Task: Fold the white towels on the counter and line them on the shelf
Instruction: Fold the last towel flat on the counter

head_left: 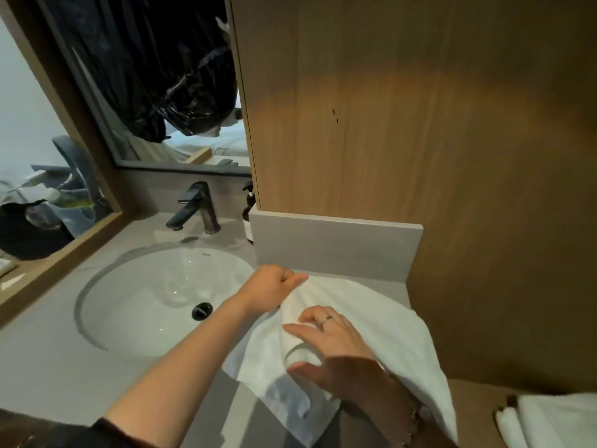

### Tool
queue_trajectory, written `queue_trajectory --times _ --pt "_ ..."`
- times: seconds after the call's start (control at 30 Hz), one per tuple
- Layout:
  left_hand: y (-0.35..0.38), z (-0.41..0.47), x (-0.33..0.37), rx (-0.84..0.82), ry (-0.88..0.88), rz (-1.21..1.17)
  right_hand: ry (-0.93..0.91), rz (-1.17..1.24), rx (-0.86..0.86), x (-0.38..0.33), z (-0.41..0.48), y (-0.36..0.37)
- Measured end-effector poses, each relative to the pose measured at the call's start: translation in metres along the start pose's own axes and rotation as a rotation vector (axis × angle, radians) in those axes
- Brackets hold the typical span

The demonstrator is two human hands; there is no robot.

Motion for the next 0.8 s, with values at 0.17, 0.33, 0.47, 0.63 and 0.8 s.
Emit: queue_trajectory --times 0.17,0.33,0.47,0.63,0.8 --pt "0.013 0.015 0.001 -0.172 -0.068 -0.200 -0.026 -0.098 0.215 0.020 0.017 -0.019" --pt "0.013 0.020 -0.015 -0.228 -0.163 -0.353 0.067 0.060 0.521 0.043 0.043 -0.052" --pt "-0.003 0.019 -0.050 -0.154 -0.320 -0.442 0.201 0.199 0.550 0.074 0.065 -0.054" --pt "-0.032 0.005 -0.085 0.043 -0.338 -1.176 0.328 0.283 0.433 0.106 0.090 -0.042" --pt "-0.043 -0.024 -0.086 0.231 -0.199 -1.122 0.384 0.187 0.353 0.106 0.119 -0.053"
Point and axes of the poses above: each hand's wrist, its own z-axis towards the middle knuckle, its own y-axis out of the palm, x = y × z, the point moved 10 cm from there along z, towards the middle knuckle, and after that the axes turned 8 degrees about -y, right-handed, at the moved point
